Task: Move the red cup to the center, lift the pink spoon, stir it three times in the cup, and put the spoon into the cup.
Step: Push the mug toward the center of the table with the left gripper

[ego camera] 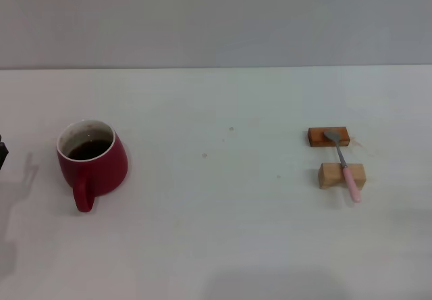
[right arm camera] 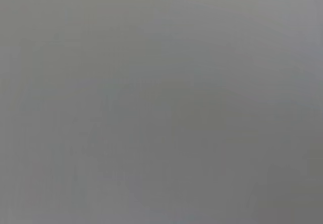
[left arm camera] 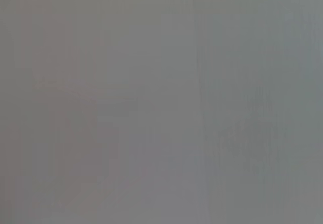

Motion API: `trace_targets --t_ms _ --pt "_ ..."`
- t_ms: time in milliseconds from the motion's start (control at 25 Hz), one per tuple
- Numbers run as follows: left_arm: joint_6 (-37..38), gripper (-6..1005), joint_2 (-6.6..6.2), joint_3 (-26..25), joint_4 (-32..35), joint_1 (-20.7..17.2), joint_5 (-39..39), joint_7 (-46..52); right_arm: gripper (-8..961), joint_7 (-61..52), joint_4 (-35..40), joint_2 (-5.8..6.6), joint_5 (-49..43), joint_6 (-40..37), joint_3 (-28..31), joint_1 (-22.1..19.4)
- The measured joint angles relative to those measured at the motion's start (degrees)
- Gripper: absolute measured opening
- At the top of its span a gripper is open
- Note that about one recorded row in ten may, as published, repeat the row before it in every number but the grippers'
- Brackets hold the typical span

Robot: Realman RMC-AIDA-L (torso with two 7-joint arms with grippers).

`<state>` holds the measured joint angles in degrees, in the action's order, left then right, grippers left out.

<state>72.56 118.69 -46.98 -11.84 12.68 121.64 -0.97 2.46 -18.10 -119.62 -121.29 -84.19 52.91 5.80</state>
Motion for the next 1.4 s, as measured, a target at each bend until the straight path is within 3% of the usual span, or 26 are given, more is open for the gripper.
trace_targets --t_ms 440,760,960,1040,1400 --pt "-0.75 766 -0.11 0.55 -0.07 0.16 0.38 -0.05 763 0.00 -0.18 0.00 0.00 -0.05 0.00 -0.12" --pt "-0.91 712 0.10 0.91 -1.26 0.21 0.25 -6.84 763 0.00 -0.36 -0.08 0.00 -0.64 -0.06 -0.41" --pt "-1.75 487 0.11 1.07 -2.12 0.58 0.31 -8.17 763 0.00 -0.23 -0.09 0.00 -1.38 -0.09 -0.45" --pt "-2.40 281 0.03 1.17 -2.11 0.89 0.51 -8.17 763 0.00 -0.22 -0.09 0.00 -1.39 -0.09 -0.49" --pt "-3.69 112 0.02 0.70 -2.16 1.12 0.24 -7.82 762 0.00 -0.29 -0.09 0.00 -1.44 -0.09 -0.88"
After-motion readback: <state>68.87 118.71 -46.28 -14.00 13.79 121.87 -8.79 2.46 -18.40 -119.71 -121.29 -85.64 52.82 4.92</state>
